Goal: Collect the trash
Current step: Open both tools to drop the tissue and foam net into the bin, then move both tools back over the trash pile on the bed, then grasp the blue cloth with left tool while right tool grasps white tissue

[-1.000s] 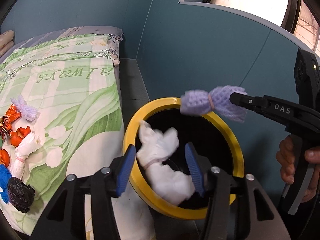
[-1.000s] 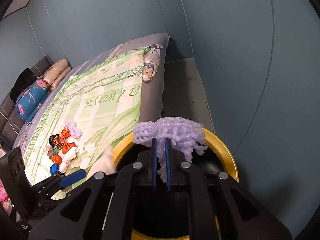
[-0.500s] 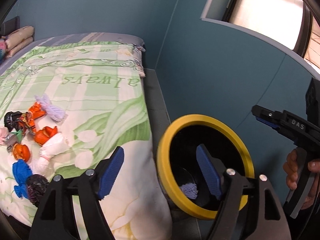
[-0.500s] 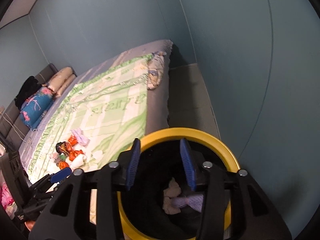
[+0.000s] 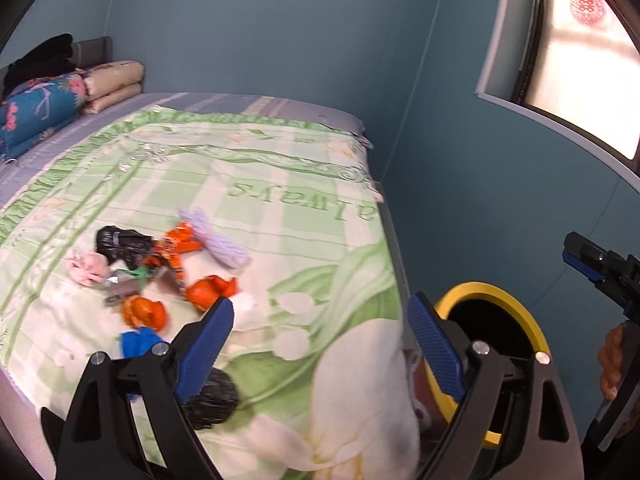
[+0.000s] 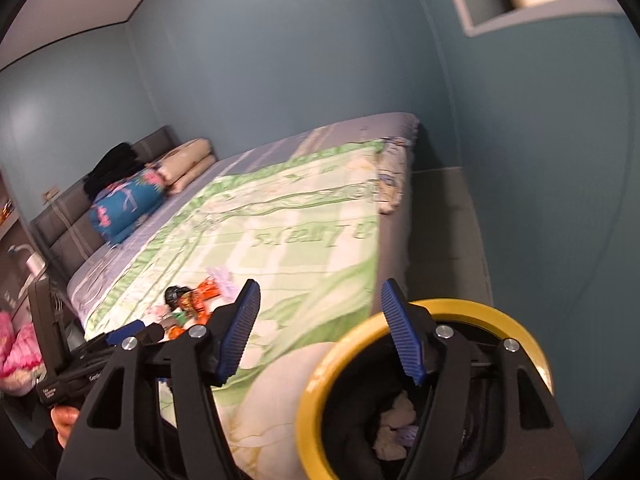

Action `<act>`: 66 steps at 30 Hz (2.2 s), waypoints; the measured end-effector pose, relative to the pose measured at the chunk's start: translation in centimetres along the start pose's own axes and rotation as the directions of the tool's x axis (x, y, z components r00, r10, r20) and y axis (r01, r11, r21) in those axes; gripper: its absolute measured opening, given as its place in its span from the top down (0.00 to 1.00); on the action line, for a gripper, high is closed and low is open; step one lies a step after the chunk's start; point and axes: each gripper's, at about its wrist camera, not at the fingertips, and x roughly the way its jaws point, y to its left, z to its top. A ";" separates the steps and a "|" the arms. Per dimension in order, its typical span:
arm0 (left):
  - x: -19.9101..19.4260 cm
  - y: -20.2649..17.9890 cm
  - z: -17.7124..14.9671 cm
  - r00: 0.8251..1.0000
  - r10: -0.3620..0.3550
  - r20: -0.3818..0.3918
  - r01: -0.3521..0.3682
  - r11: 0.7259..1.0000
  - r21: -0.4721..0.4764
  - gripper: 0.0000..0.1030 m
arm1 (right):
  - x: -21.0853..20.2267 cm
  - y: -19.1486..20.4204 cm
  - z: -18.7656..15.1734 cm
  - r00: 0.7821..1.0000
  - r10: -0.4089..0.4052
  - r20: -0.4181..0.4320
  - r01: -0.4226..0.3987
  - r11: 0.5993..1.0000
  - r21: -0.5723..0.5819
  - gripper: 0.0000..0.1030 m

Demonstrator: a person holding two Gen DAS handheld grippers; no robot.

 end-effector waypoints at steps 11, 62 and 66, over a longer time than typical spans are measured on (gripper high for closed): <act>-1.9 8.3 -1.1 0.989 0.146 0.007 -0.145 0.985 -0.091 0.16 | 6.2 9.1 1.0 0.988 0.123 -0.095 -0.136 0.980 -0.148 0.40; 9.1 18.3 -8.1 0.950 0.115 -0.291 -0.178 0.963 -0.203 0.77 | 32.6 17.9 -10.4 0.774 0.049 -0.631 -0.212 0.960 -0.185 0.44; 8.7 18.4 -8.1 0.957 0.104 -0.272 -0.165 0.963 -0.212 0.85 | 33.1 18.5 -11.2 0.758 0.038 -0.651 -0.219 0.955 -0.200 0.61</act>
